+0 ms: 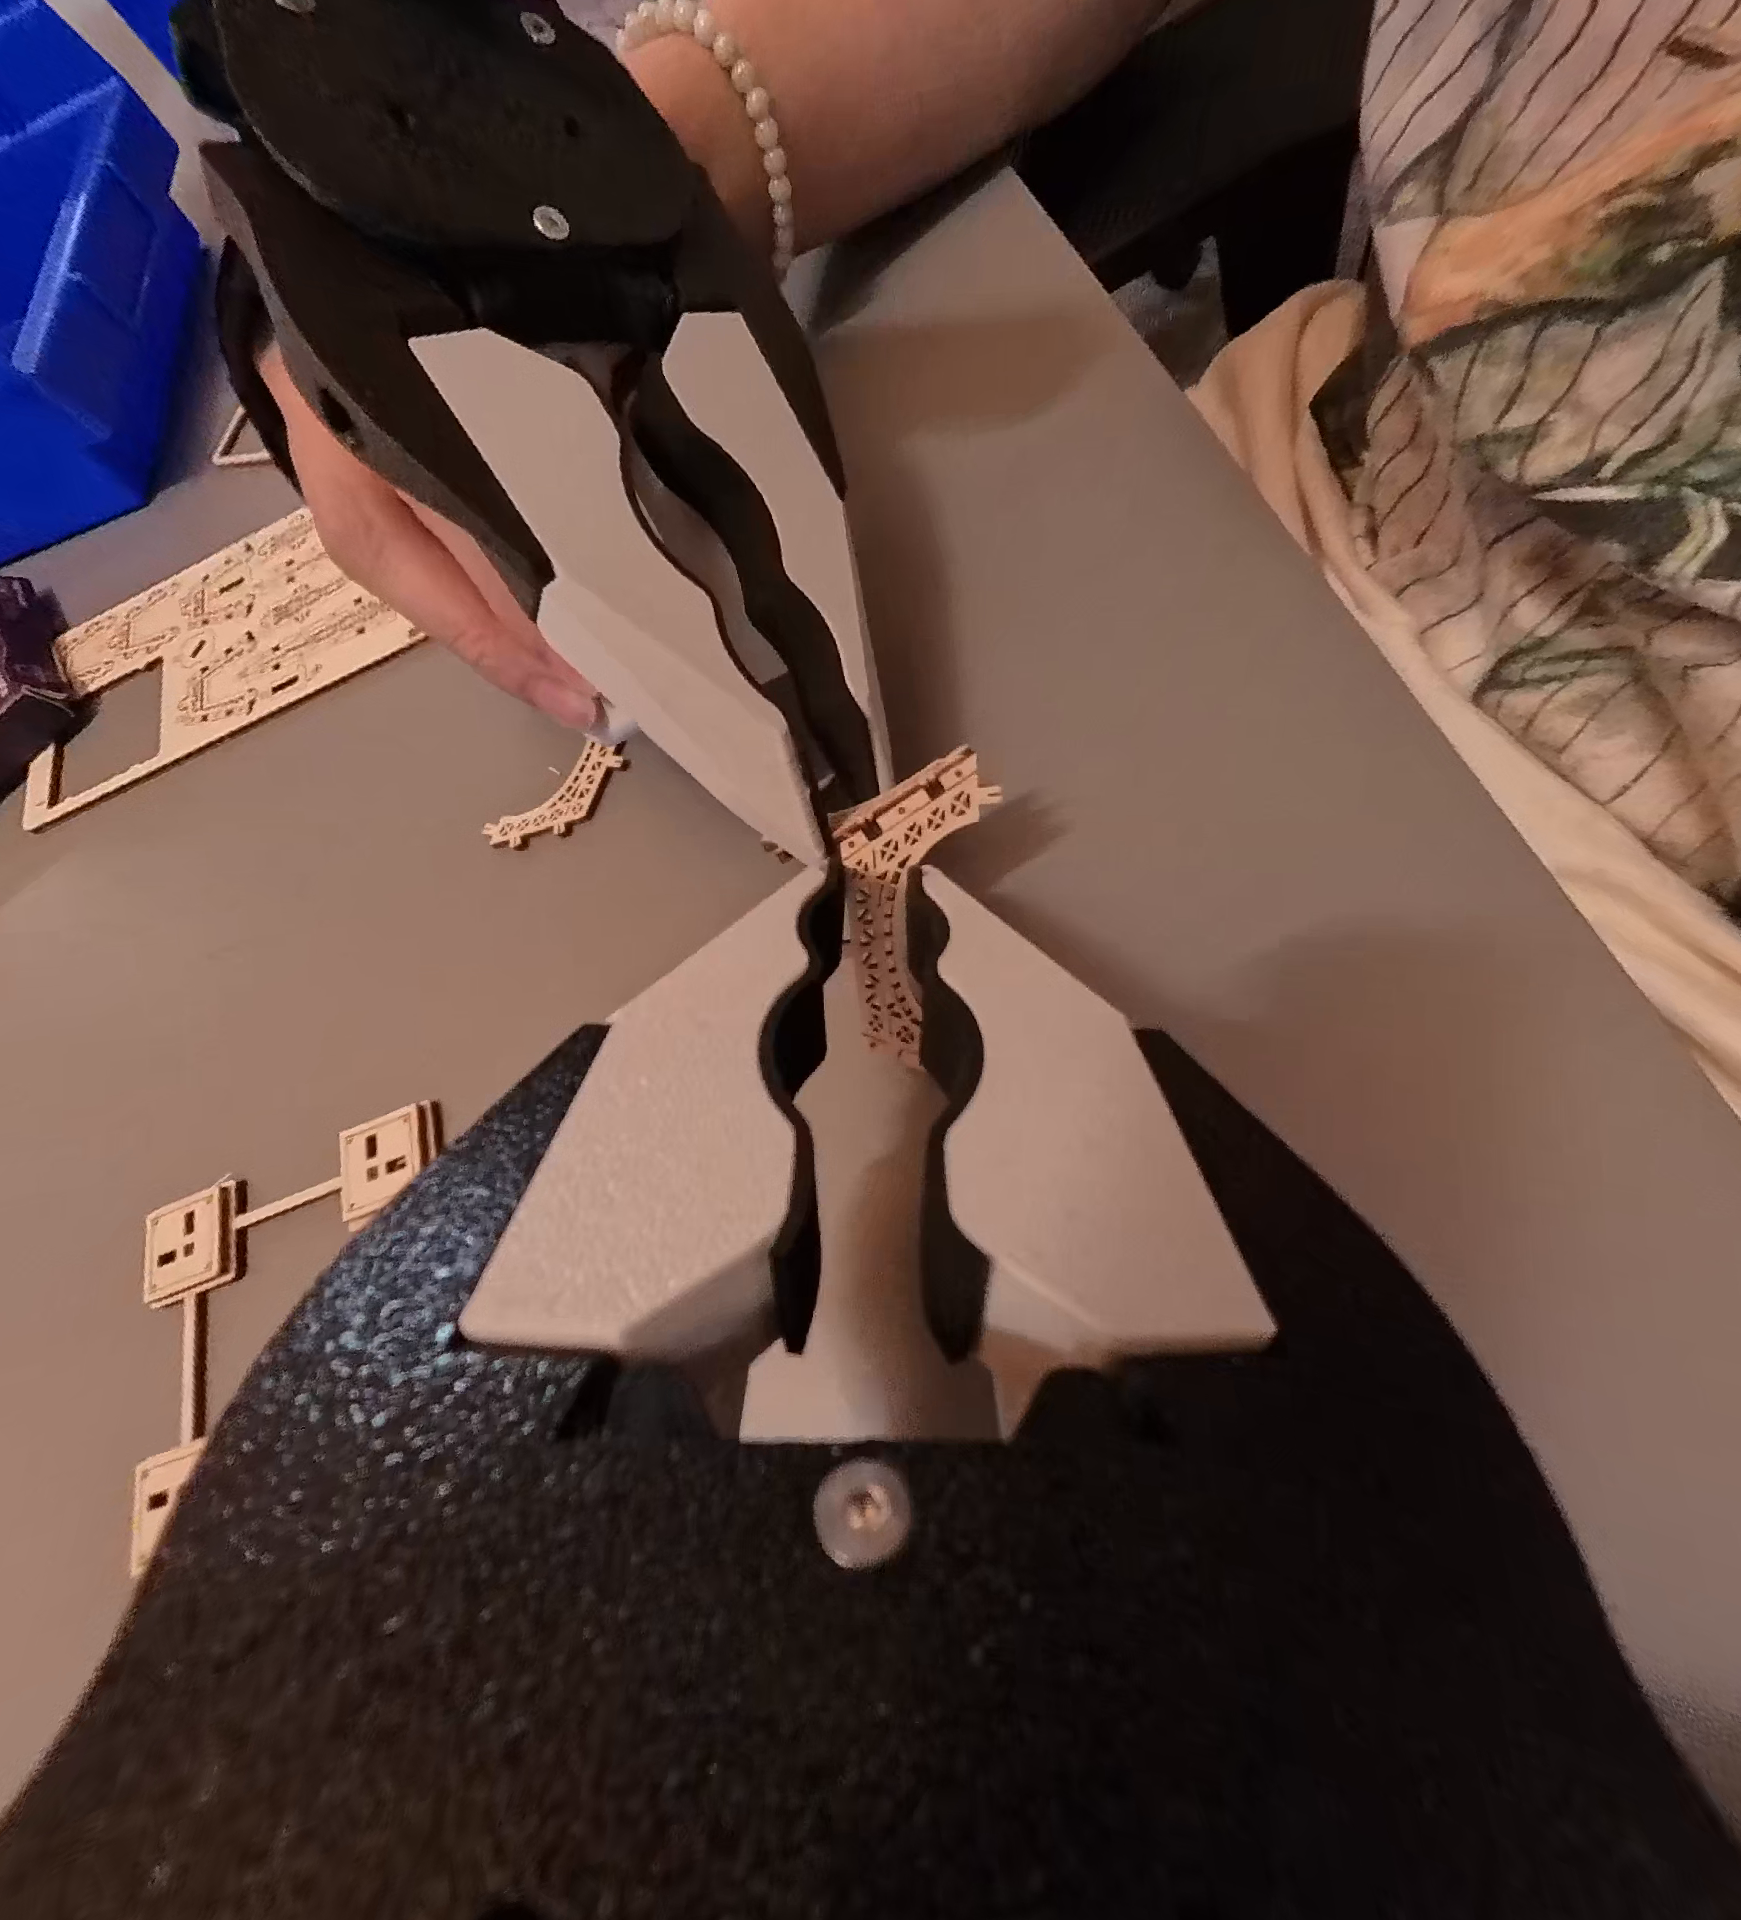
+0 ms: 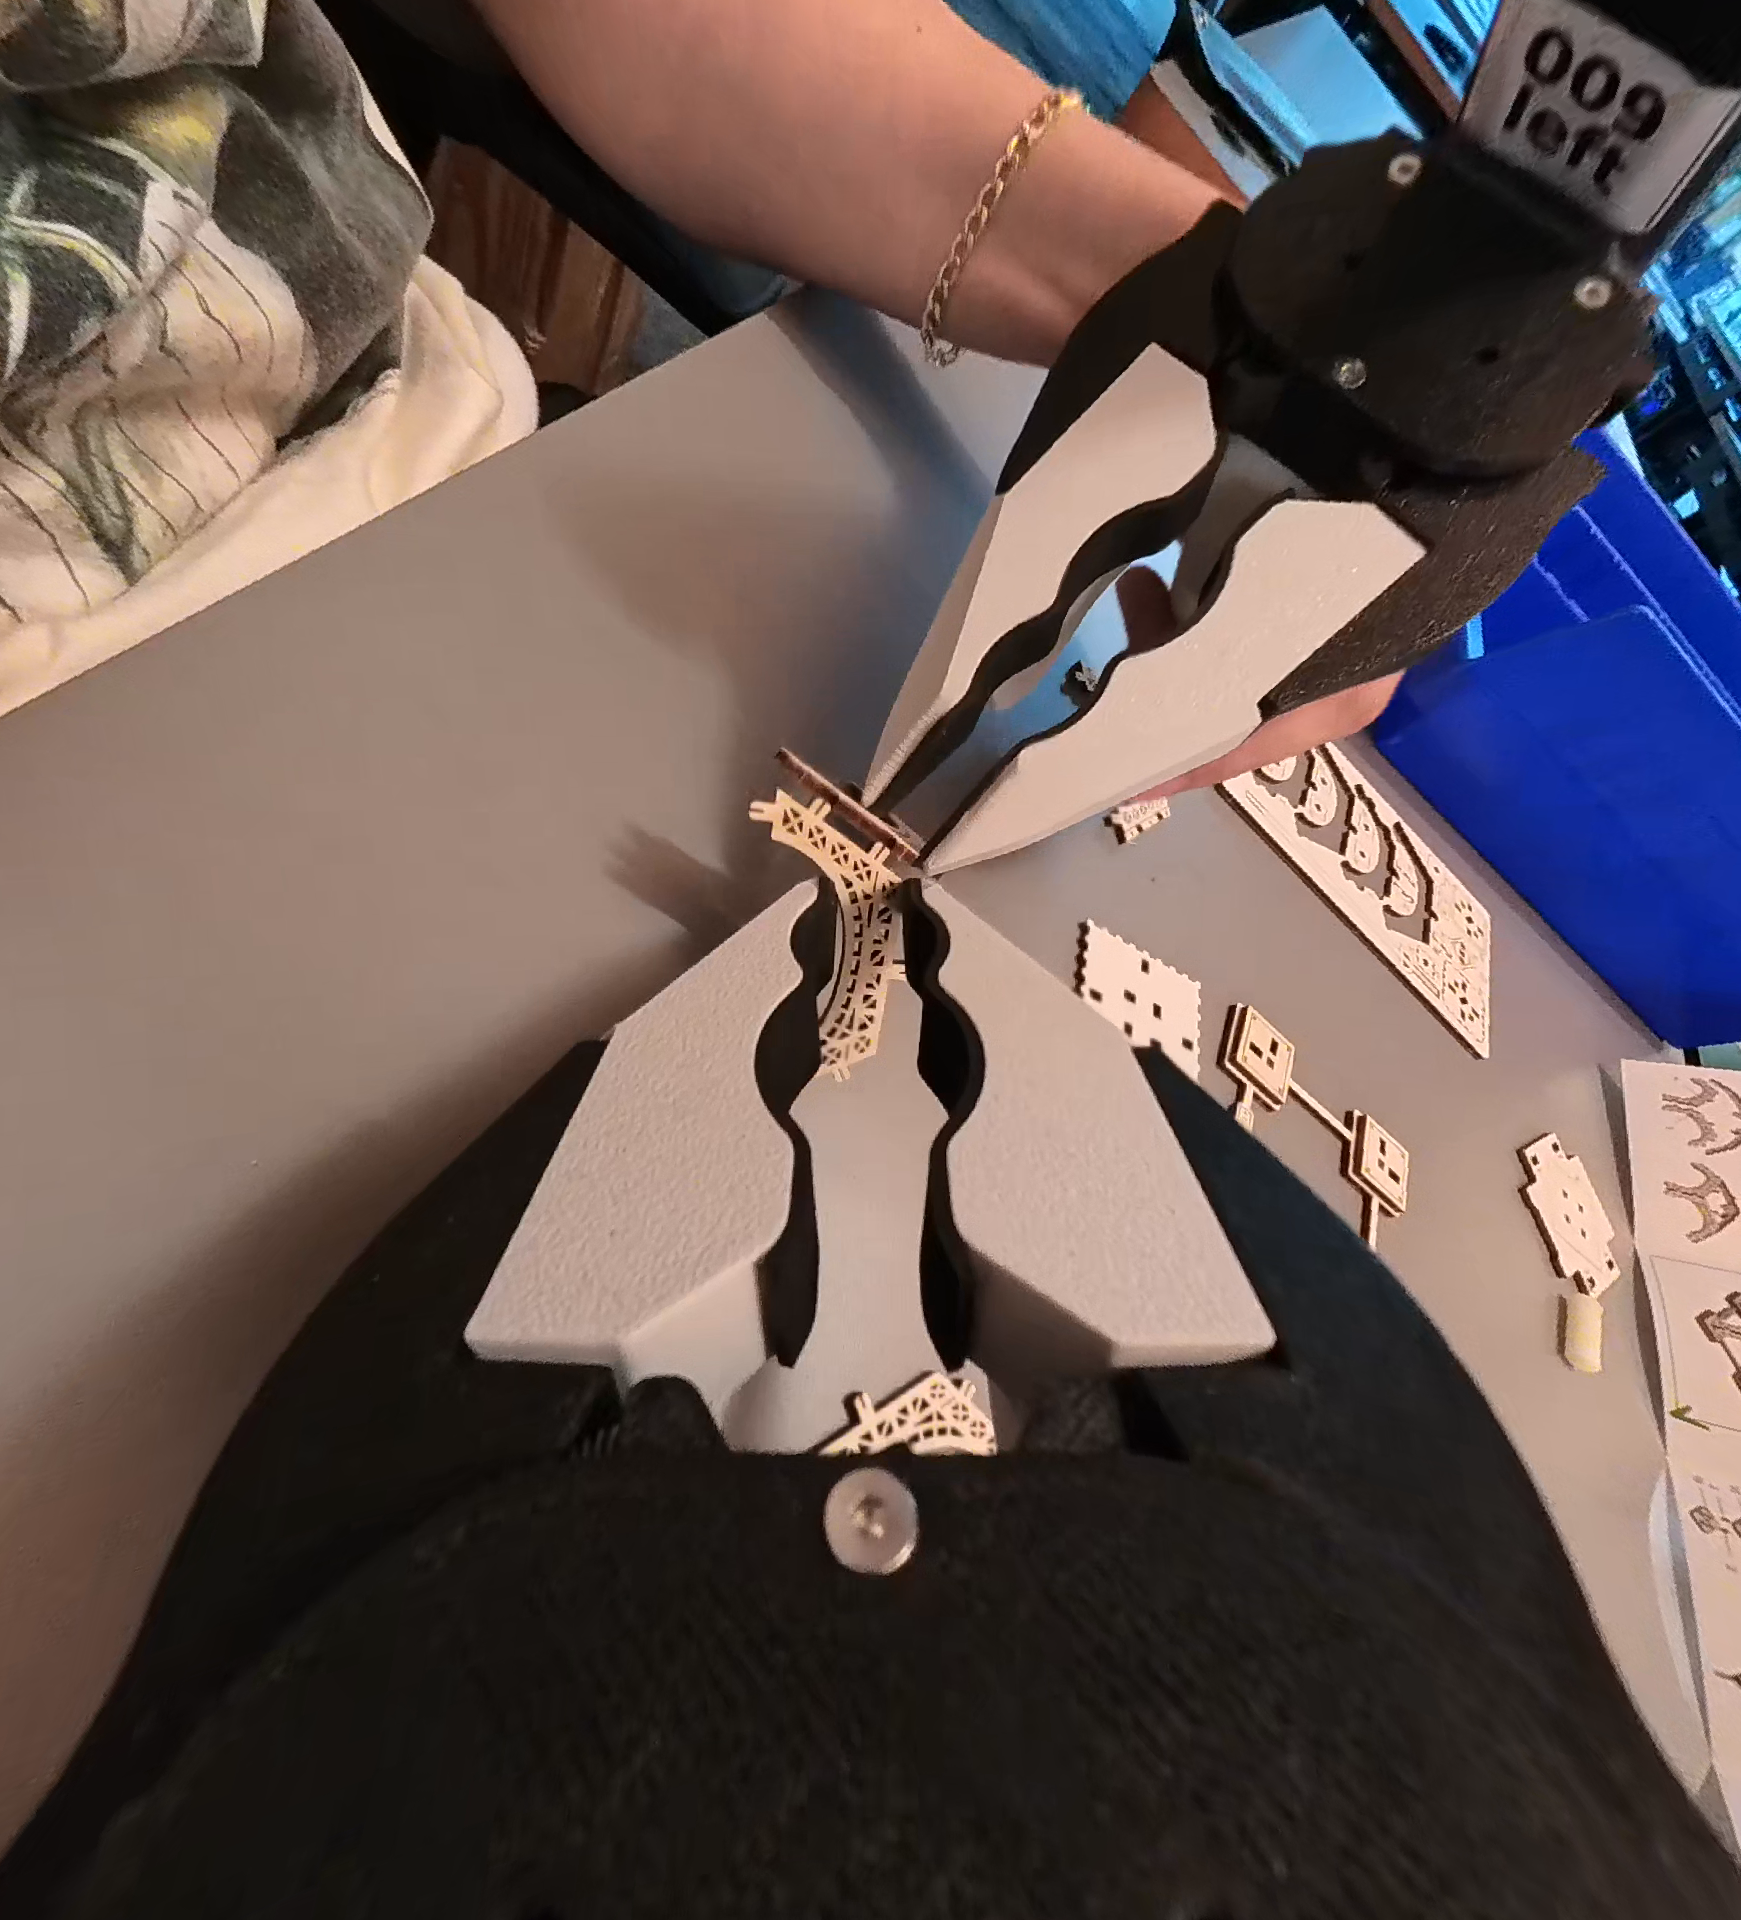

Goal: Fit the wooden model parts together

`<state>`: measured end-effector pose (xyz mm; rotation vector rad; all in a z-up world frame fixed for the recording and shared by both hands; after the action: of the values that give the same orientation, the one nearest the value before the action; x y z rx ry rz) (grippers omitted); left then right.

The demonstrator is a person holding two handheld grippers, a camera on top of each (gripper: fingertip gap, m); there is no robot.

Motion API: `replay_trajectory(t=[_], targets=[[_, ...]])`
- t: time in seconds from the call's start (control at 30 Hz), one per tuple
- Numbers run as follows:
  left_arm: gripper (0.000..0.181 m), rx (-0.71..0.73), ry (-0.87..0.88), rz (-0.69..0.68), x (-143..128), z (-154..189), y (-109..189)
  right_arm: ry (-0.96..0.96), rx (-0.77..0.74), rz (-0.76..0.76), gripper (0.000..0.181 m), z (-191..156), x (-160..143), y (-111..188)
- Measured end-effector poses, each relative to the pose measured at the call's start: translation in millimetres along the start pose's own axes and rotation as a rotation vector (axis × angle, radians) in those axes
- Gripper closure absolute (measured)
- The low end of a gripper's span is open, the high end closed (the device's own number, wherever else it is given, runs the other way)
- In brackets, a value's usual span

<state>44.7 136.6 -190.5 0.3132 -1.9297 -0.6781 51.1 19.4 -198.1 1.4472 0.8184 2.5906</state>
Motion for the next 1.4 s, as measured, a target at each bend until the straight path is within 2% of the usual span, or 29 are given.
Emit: replay_trajectory(t=[0.2,0.43,0.63,1.23,1.4], targets=[[0.172,0.013,0.005,-0.079,-2.7,-0.7,1.0,0.065,-0.044,-0.086,0.17,0.4,-0.4,-4.3],[0.173,0.008,-0.009,-0.236,0.6,-0.4,-0.4,0.15,-0.074,-0.188,0.171,-1.2,1.4,-9.6],[0.172,0.007,0.014,-0.29,-3.9,-1.2,-3.9,0.186,-0.089,-0.25,0.171,-2.0,-2.0,-14.7],[0.173,0.002,0.065,-0.22,-15.9,-3.2,-5.5,0.135,-0.097,-0.215,0.171,-0.5,-11.4,-18.1],[0.173,0.006,0.112,-0.149,-21.3,-4.2,-3.0,0.139,-0.118,-0.206,0.171,0.9,-12.6,-18.5]])
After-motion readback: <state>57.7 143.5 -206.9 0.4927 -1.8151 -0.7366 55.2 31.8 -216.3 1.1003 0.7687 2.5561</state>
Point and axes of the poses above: each gripper's, where its closed fingertips meet, y back along the fingers, x out of its top, z = x × y across the jaws, the point moved 7 cm from there along y, back along the fingers, and after that the axes turned 6 degrees about -y, right-handed, at the moved point
